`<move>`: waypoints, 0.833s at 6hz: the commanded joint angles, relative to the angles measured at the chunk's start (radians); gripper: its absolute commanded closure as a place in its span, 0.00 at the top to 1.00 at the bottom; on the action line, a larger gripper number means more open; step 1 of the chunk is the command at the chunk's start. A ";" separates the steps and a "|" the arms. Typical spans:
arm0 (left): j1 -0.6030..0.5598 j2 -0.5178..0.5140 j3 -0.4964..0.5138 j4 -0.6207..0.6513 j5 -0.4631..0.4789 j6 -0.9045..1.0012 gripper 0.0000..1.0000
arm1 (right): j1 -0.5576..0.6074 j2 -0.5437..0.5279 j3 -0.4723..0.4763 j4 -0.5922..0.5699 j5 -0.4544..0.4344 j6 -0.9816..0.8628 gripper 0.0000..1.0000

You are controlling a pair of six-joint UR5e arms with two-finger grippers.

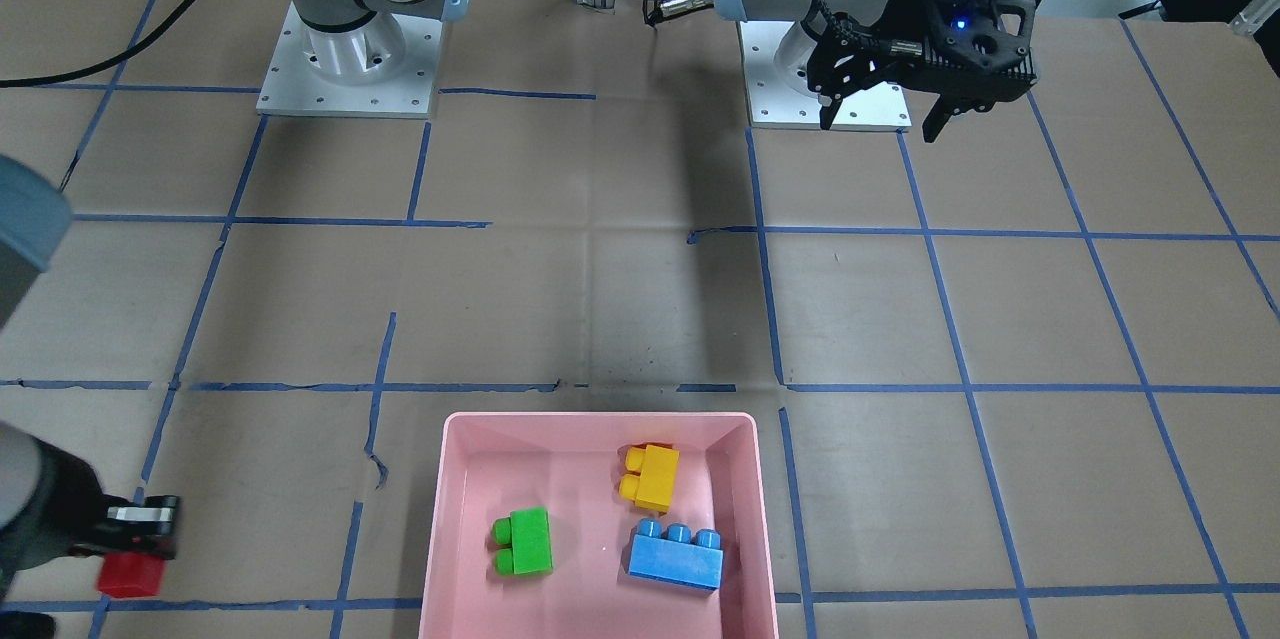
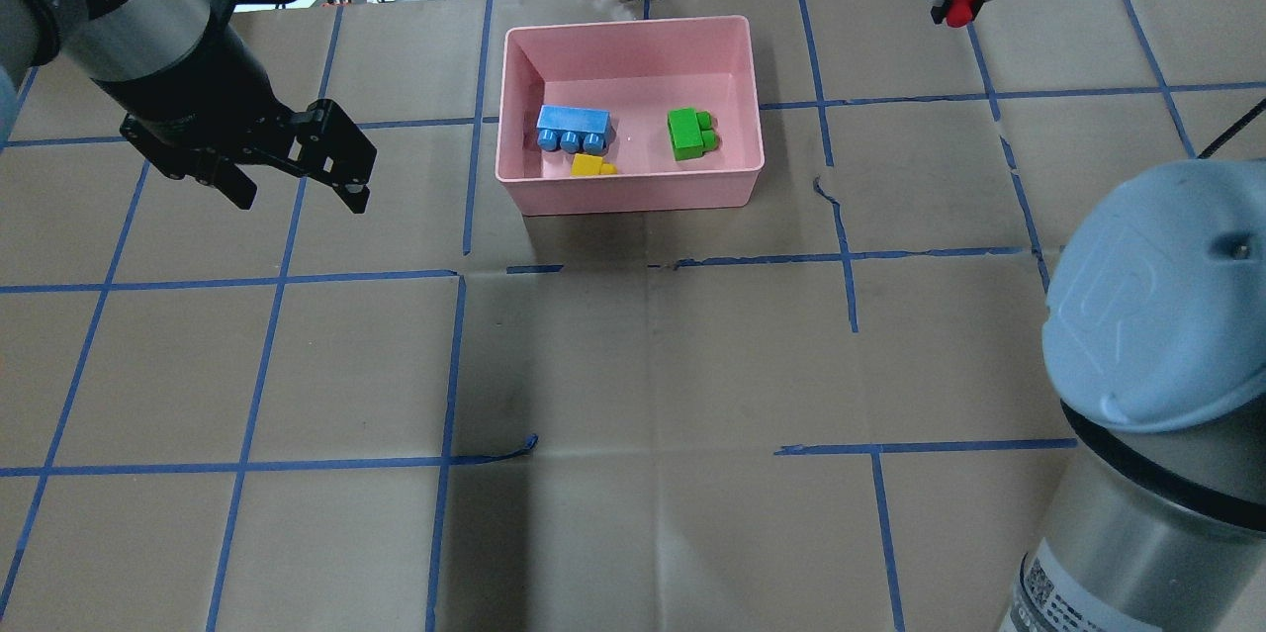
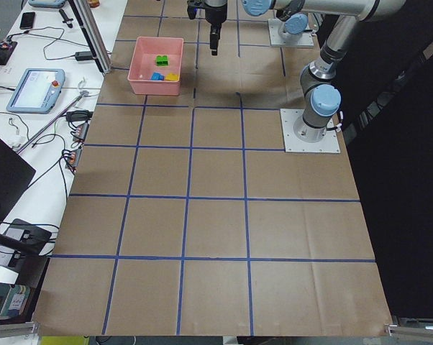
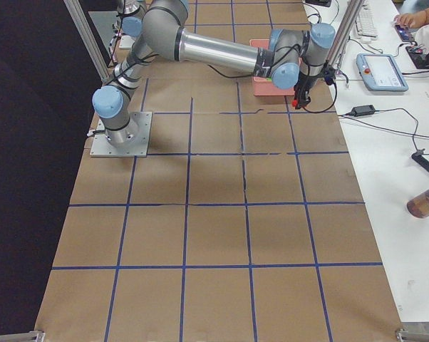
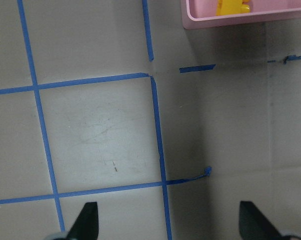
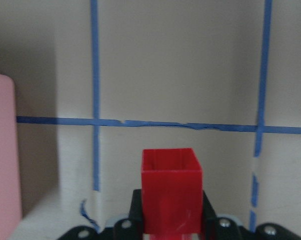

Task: Put all blocks into box

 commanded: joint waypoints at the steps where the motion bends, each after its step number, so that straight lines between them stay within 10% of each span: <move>1: 0.000 0.004 -0.001 -0.001 0.009 0.000 0.99 | 0.173 0.003 -0.041 0.013 0.004 0.290 0.10; 5: 0.001 0.013 -0.001 -0.004 0.010 0.000 0.99 | 0.294 0.159 -0.018 -0.047 0.007 0.405 0.17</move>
